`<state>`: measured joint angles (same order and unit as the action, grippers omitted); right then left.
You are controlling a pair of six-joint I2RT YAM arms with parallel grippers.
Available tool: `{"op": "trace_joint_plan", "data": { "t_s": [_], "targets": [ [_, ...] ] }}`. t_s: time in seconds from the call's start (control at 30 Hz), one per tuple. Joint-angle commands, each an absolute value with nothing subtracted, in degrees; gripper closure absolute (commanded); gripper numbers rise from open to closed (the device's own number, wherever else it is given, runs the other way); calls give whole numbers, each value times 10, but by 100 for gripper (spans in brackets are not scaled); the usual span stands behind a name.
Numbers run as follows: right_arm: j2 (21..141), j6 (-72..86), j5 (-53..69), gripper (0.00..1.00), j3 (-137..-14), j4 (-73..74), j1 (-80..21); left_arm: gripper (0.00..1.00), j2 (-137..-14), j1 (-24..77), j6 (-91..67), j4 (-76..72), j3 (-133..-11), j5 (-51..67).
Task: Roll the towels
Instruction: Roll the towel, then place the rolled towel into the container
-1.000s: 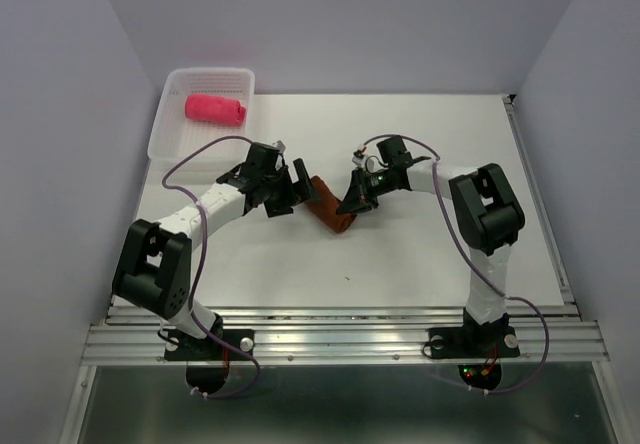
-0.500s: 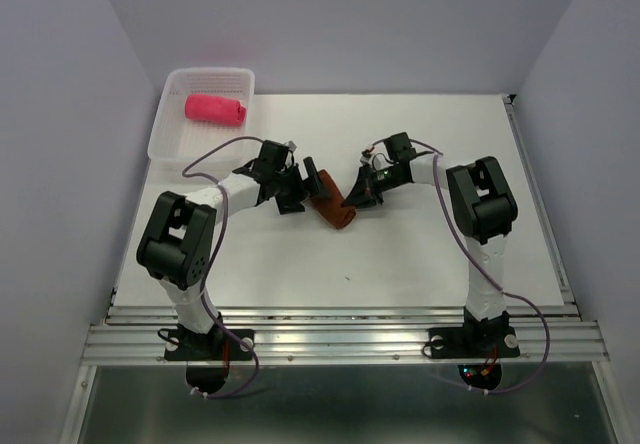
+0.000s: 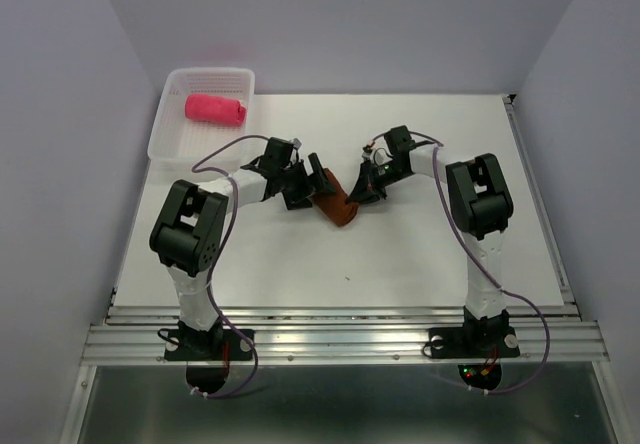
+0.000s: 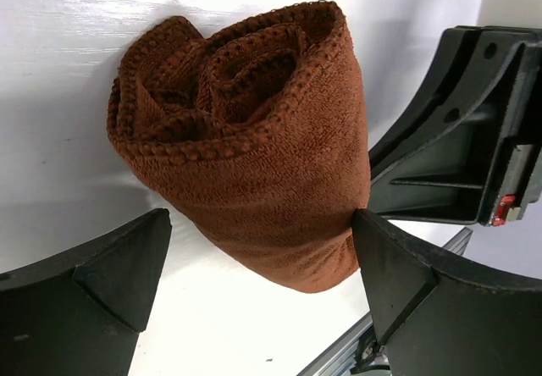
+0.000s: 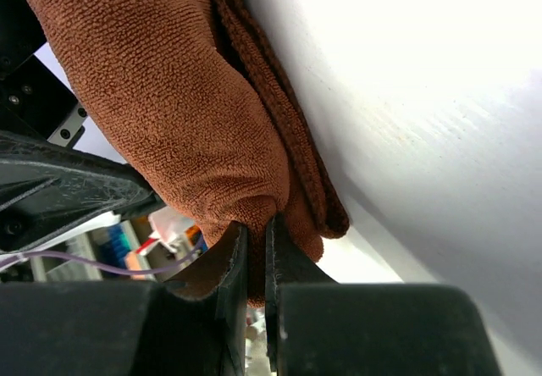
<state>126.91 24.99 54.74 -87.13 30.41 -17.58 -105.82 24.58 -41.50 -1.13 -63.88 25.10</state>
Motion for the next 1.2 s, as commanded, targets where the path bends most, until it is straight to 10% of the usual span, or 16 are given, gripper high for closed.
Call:
{"op": "trace_joint_plan", "data": {
  "t_s": [0.0,0.87,1.17],
  "targets": [
    [1281,193,476,99,-906,350,-175,1,-1063,242,-420,-31,-667,257],
    [1279,79,354,99,-978,414,-217,5,-1121,244,-478,-40,-697,222],
    [1252,80,321,89,-967,410,-217,63,-1124,246,-497,-42,-689,212]
  ]
}}
